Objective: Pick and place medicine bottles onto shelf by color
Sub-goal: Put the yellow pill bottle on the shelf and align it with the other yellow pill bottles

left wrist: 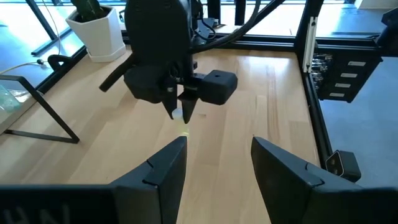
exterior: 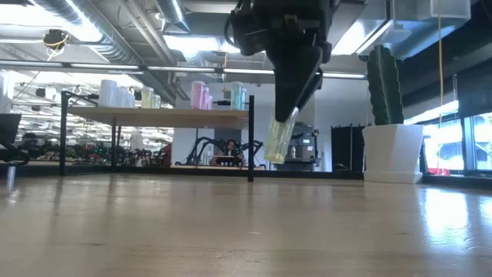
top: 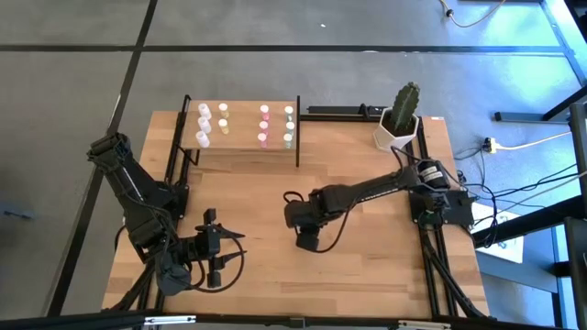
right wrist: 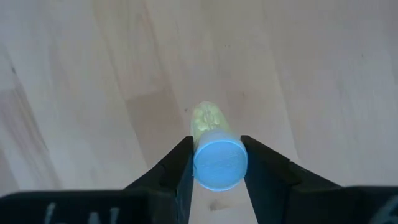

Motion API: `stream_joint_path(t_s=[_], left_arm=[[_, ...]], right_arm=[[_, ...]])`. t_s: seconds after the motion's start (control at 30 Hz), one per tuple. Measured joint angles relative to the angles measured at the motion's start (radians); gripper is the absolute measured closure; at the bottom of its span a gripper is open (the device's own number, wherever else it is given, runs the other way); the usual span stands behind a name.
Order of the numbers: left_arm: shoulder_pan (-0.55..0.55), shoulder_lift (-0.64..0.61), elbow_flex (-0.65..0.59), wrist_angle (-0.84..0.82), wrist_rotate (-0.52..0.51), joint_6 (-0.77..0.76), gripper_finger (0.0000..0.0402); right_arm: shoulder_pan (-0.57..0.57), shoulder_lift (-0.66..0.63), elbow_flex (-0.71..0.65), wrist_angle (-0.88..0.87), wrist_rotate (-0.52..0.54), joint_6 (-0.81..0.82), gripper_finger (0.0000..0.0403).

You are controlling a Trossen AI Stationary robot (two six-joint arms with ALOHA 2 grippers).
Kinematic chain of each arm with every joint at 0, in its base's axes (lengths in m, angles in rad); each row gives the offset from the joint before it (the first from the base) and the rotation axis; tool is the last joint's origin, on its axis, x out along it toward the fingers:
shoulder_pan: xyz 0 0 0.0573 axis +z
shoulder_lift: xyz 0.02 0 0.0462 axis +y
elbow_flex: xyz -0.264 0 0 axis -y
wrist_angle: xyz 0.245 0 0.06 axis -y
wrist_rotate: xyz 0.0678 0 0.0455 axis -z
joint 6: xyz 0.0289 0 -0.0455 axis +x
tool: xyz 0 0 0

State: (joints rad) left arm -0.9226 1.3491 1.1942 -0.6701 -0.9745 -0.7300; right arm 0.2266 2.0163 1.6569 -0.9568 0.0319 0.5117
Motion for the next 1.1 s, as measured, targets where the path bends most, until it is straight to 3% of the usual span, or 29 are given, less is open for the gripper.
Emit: stream_joint_path(t_s=[0.7,1.1], left_arm=[[0.000,0.000,0.000,0.001,0.000,-0.001,0.0228],[0.000,0.000,0.000,0.000,0.000,0.000,0.0228]], right_arm=[[-0.009,0.059,-0.011,-0.086,-0.005,-0.003,0.0279],[-0.009,0.059,-0.011,-0.078,0.001,-0.023,0.0231]])
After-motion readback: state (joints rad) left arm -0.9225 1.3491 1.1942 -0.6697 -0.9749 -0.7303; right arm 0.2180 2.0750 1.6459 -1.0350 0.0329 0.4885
